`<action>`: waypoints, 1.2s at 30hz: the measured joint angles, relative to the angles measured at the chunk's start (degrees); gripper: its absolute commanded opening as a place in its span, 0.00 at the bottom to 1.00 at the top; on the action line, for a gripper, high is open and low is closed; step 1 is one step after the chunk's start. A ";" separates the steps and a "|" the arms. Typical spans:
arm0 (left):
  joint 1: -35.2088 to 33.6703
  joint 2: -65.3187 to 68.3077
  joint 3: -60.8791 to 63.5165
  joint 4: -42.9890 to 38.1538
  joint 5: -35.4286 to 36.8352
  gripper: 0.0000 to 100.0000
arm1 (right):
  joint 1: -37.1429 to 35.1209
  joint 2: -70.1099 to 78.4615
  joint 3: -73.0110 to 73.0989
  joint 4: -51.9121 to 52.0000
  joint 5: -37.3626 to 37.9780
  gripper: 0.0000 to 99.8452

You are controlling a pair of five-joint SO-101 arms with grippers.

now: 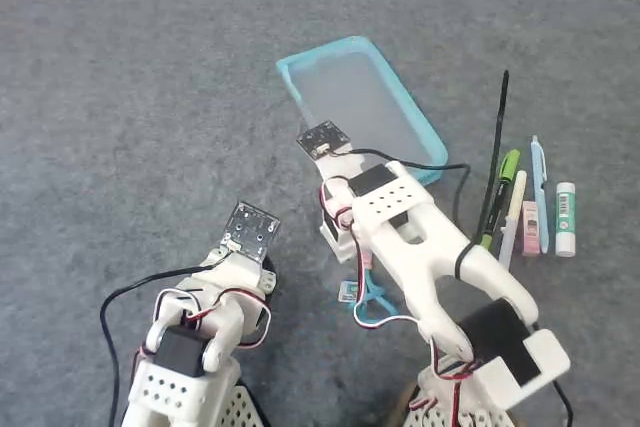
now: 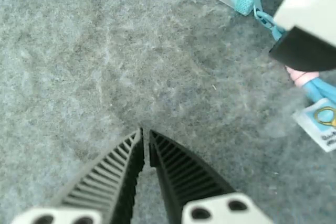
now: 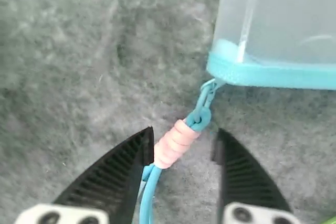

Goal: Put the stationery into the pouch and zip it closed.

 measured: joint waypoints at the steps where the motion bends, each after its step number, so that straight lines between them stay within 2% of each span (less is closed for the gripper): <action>1: 0.00 0.00 0.00 0.00 0.00 0.02 | 0.00 0.00 0.26 0.00 0.00 0.25; 14: 0.00 0.00 0.00 0.00 0.00 0.02 | -0.18 7.12 0.18 -0.97 -0.18 0.24; 19: 0.00 0.00 0.00 0.00 0.00 0.02 | -0.09 7.12 0.18 -0.97 -0.18 0.09; 23: 0.00 0.00 0.00 0.00 0.00 0.02 | 4.48 7.12 -0.44 -0.97 -0.18 0.01; 31: 0.00 0.00 0.00 0.00 0.00 0.02 | 17.76 7.21 -0.88 -0.97 -0.18 0.01; 36: 0.00 0.00 0.00 0.00 0.00 0.02 | 20.75 7.21 -0.88 -0.97 4.13 0.01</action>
